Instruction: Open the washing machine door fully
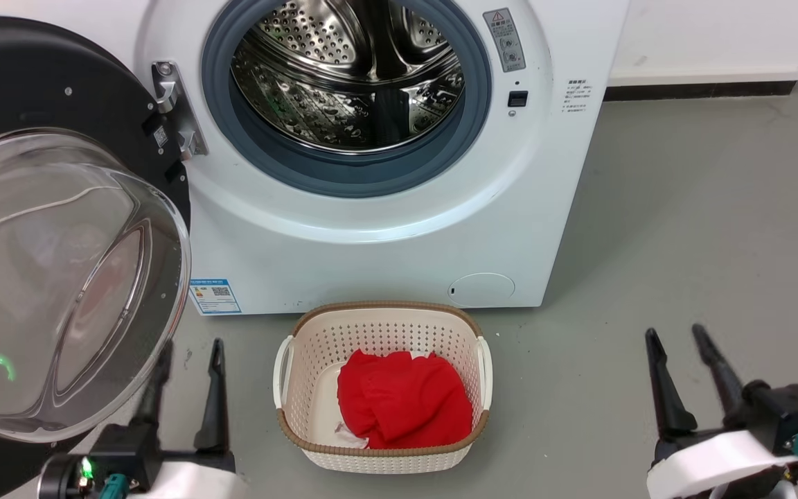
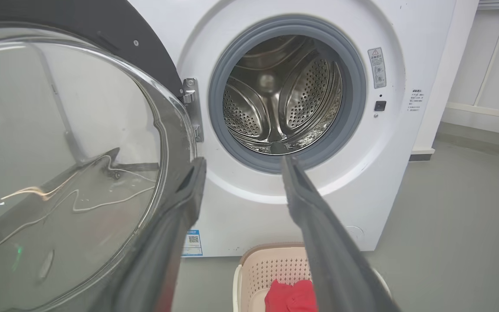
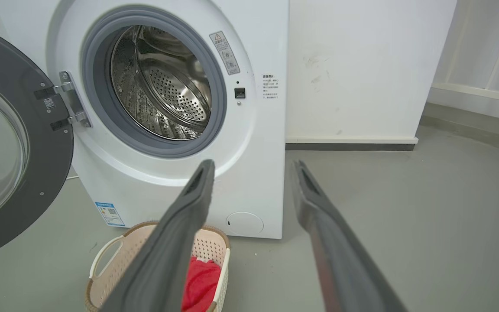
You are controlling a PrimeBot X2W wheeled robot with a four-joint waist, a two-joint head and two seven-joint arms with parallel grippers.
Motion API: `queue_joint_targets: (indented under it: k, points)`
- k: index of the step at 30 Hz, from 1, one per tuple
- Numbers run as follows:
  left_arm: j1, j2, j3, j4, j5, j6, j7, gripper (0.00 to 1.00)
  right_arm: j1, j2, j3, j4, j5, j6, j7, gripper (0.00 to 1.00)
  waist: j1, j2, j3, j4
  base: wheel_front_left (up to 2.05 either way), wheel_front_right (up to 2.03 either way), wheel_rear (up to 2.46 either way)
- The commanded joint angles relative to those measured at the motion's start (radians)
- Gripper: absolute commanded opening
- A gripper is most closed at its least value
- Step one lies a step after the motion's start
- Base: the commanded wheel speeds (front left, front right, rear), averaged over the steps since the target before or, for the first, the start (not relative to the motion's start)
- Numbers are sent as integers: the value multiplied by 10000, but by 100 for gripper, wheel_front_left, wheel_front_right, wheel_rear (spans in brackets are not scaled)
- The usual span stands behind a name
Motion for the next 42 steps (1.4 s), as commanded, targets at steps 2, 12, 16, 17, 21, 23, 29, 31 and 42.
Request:
queue_joint_targets:
  k: [2,12,16,17,21,23,29,31,42]
  points:
    - [-21,-20,45,156,-98,-5,55,0,45,0,22,75,97,0,0,0,0,0,0,1,0,0,0]
    - [-302,-27,175,492,-2219,-82,633,0,-172,-90,-5,366,2298,-1,259,0,0,0,2,17,0,0,0]
    - [-356,-30,165,555,-3005,-113,783,0,-266,-119,-17,486,3084,-1,353,0,0,0,3,22,0,0,0]
    - [-372,-30,165,574,-3194,-120,823,0,-288,-126,-20,514,3272,-1,375,0,0,0,4,24,0,0,0]
    - [-434,-33,174,653,-3927,-144,982,0,-369,-149,-35,623,4009,-1,466,0,0,0,5,29,0,0,0]
    - [-471,-34,183,696,-4282,-155,1061,0,-408,-159,-44,674,4364,-1,514,0,0,0,5,32,0,0,0]
    - [-585,-39,212,825,-5287,-197,1300,0,-511,-186,-74,817,5374,-1,642,0,0,0,7,41,0,0,0]
    - [-616,-40,223,866,-5611,-210,1374,0,-549,-194,-84,865,5691,-1,686,0,0,0,7,44,0,0,0]
    - [-791,-47,277,1072,-7120,-263,1740,0,-697,-222,-142,1083,7197,-2,896,0,0,0,10,59,0,0,0]
